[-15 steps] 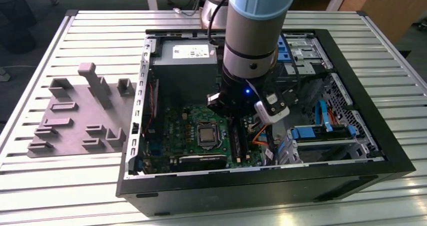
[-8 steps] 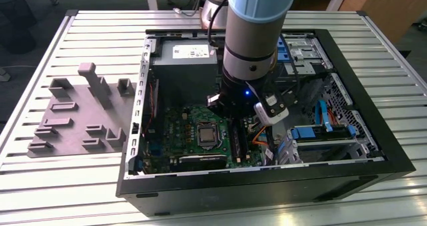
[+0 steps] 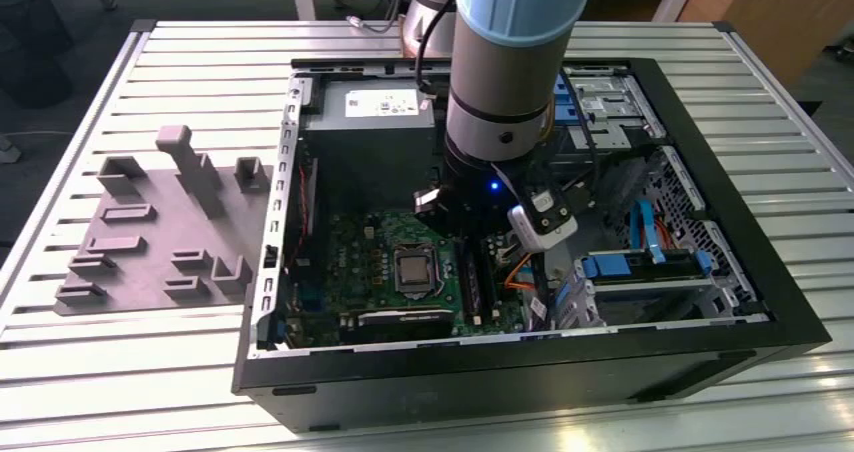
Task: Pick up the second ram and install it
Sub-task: 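Insert the second ram into the second slot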
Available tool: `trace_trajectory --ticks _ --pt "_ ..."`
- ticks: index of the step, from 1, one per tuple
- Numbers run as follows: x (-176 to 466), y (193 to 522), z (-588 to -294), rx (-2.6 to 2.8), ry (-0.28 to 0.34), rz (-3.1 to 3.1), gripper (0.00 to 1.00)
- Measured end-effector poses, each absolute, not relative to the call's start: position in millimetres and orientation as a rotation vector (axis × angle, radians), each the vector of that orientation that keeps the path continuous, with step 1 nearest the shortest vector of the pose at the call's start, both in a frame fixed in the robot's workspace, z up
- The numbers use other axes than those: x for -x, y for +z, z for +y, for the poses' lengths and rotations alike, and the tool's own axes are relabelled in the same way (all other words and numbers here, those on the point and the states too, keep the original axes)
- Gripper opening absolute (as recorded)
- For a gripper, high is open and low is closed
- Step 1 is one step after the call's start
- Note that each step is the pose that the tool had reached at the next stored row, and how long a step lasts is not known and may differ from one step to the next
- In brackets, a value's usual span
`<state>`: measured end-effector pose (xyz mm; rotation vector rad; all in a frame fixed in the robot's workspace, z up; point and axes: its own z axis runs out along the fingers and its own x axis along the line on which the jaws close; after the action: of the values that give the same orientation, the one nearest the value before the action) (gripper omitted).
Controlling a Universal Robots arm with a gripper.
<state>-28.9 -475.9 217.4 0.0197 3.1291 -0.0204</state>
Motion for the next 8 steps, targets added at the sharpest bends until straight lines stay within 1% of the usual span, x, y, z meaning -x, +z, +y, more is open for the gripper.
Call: trace_trajectory --ticks 8 --pt "28.9 215.6 -475.9 -0.017 -0.02 3.129 0.14"
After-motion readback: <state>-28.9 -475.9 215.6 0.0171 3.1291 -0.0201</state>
